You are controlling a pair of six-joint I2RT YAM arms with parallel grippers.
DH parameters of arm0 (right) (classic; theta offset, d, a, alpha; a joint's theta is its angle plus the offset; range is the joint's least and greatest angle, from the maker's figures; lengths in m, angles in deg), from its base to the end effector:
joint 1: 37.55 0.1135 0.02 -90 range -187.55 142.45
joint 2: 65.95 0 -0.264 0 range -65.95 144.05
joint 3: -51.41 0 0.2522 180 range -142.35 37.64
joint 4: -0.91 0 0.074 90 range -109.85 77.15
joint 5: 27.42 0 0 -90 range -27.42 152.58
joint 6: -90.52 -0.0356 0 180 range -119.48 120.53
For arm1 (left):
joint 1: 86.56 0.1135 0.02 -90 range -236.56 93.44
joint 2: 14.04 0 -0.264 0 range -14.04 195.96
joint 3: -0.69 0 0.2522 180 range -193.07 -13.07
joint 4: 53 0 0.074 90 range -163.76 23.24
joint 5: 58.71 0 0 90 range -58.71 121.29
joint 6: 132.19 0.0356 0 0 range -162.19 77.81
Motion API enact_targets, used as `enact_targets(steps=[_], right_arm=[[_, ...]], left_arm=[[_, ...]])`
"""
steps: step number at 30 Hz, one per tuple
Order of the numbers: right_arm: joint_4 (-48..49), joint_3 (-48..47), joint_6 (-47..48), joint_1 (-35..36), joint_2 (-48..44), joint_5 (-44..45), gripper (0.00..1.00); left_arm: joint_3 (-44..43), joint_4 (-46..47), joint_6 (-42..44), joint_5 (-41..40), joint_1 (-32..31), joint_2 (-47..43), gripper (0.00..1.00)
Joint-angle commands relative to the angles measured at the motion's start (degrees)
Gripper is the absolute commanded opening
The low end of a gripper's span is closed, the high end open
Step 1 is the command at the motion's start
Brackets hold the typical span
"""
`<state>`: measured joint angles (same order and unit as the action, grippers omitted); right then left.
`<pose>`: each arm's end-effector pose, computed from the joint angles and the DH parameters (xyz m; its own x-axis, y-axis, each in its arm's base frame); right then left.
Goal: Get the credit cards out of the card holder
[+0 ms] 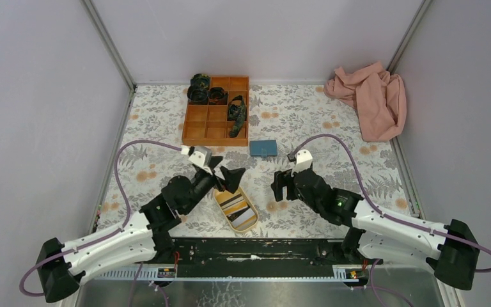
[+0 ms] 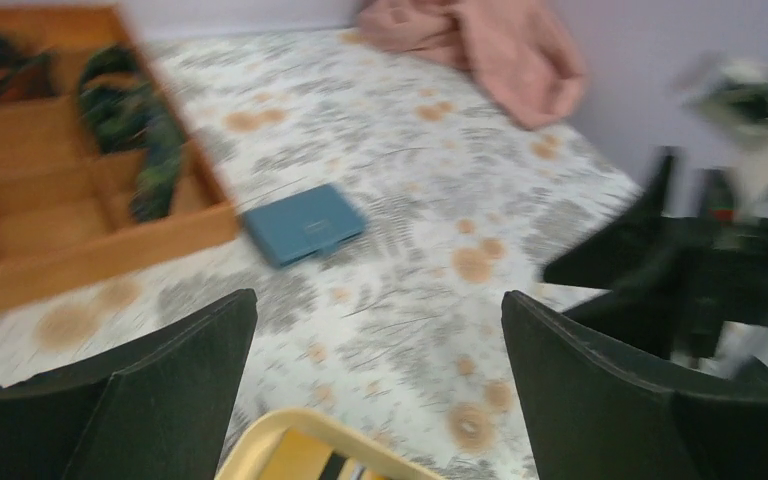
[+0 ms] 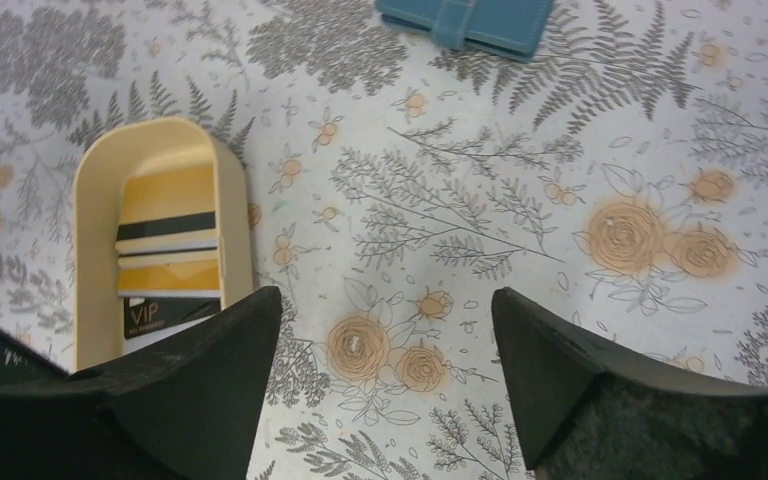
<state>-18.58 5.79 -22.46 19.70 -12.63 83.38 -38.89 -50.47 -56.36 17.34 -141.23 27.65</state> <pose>0.1230 0.1678 0.2424 -0.4678 -0.0527 -0.8823 -0.4700 0.8602 0.1979 0.1131 -0.1447 0.2806 -0.1556 -0.1913 -0.9691 0.6336 0.7334 -0.2465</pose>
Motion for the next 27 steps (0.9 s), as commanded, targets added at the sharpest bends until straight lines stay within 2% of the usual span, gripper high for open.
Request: enact_targets(steps=[1, 5, 8, 9, 12, 14, 16, 18, 22, 24, 25, 27], right_arm=[[2.3, 1.6, -1.9, 0.2, -1.1, 9.8, 0.81], [7.1, -1.0, 5.1, 0.2, 0.9, 12.9, 0.82], [13.0, -5.3, 13.5, 0.1, 3.7, 15.3, 0.82], [16.6, -5.9, 17.1, 0.0, 4.9, 14.6, 0.82], [23.3, -9.1, 24.9, -1.1, 8.3, 8.2, 0.82], [24.2, -11.3, 22.4, -3.7, 11.0, 3.8, 0.82], [25.0, -11.9, 18.9, -6.0, 13.5, 0.7, 0.82], [28.0, -11.3, 19.6, -6.2, 15.8, 2.6, 0.82], [25.5, -12.1, 17.8, -6.2, 19.3, 5.8, 0.86], [31.6, -8.7, 18.4, -6.2, 21.2, 5.9, 0.88], [33.5, -8.0, 18.7, -6.2, 22.3, 6.2, 0.88], [30.5, -10.2, 17.8, -6.2, 24.2, 6.2, 0.9]], left_arm=[[4.5, -2.3, -6.0, -23.0, 0.8, -2.6, 1.0], [-1.9, -5.2, -2.4, -25.5, 4.1, 3.5, 1.0], [-7.3, -7.5, -5.2, -26.3, 4.5, 11.4, 1.0], [-7.6, -6.4, -5.7, -24.7, 4.7, 13.7, 1.0], [-7.9, 2.1, -0.7, -11.7, 5.1, 19.1, 1.0], [-10.7, 3.5, -2.3, -12.3, 5.1, 23.9, 1.0], [-16.8, -1.9, -1.8, -16.8, 5.1, 29.8, 1.0], [-21.2, -6.3, -1.1, -20.0, 5.1, 34.9, 1.0], [-21.1, -1.8, -1.3, -16.6, 5.2, 38.9, 1.0], [-23.0, -2.2, -2.5, -15.8, 5.8, 40.5, 1.0], [-24.8, -3.9, -2.4, -16.7, 6.0, 41.3, 1.0], [-26.3, -5.7, -2.2, -21.0, 6.1, 42.1, 1.0]])
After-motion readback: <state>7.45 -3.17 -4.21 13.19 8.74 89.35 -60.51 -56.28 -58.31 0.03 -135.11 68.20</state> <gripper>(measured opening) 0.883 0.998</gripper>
